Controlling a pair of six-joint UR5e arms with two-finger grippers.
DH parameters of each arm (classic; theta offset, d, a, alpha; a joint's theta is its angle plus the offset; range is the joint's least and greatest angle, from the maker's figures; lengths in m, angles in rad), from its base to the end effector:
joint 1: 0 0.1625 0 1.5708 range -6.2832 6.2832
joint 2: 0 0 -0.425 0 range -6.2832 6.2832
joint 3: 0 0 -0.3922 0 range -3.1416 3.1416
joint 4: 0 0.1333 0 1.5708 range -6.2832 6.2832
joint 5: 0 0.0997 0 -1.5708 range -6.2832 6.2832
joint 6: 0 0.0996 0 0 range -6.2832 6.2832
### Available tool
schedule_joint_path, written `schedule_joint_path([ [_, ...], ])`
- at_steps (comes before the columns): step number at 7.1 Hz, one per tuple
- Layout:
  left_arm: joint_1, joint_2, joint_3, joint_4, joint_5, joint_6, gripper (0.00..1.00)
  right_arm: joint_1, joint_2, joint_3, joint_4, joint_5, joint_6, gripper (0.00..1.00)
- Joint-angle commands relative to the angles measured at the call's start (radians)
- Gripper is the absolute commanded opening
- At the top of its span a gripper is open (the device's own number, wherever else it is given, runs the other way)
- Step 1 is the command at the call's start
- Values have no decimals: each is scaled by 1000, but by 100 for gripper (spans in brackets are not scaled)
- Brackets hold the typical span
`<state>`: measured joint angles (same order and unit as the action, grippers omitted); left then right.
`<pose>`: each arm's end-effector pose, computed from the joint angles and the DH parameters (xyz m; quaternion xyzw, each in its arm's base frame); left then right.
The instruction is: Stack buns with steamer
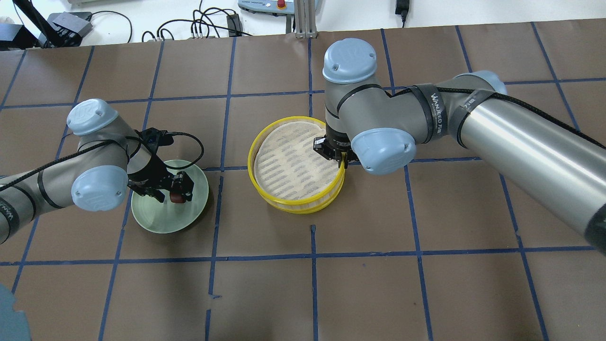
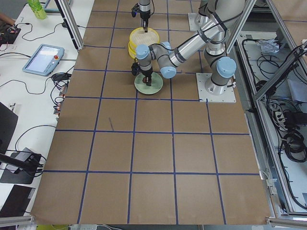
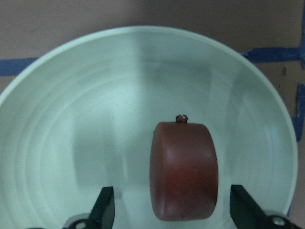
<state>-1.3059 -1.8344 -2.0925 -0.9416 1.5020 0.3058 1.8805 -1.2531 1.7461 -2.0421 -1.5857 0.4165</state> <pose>-0.0119 -0.4914 0.1819 -0.0177 -0.9962 -0.0651 0.0548 0.3010 -0.5082 0.2789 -0.0533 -0.9985 -0.0075 0.0108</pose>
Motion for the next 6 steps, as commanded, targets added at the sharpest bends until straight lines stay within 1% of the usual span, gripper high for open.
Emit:
schedule_joint_path([
  [1, -3, 27, 56, -2, 10, -19, 12, -1, 3, -2, -21, -2, 1, 5],
  [2, -13, 52, 87, -14, 12, -36, 8, -1, 4, 1, -30, -2, -1, 5],
  [3, -30, 117, 97, -40, 8, -92, 8, -1, 11, 4, -33, -4, -2, 5],
  [4, -83, 182, 136, -134, 3, -164, 8, -4, 18, 6, -42, -13, -14, 5],
  [5, -155, 201, 228, -232, -2, -269, 8, -4, 18, 7, -43, -23, -16, 6],
  [6, -217, 187, 333, -306, -6, -369, 8, -4, 23, 7, -44, -25, -15, 6],
])
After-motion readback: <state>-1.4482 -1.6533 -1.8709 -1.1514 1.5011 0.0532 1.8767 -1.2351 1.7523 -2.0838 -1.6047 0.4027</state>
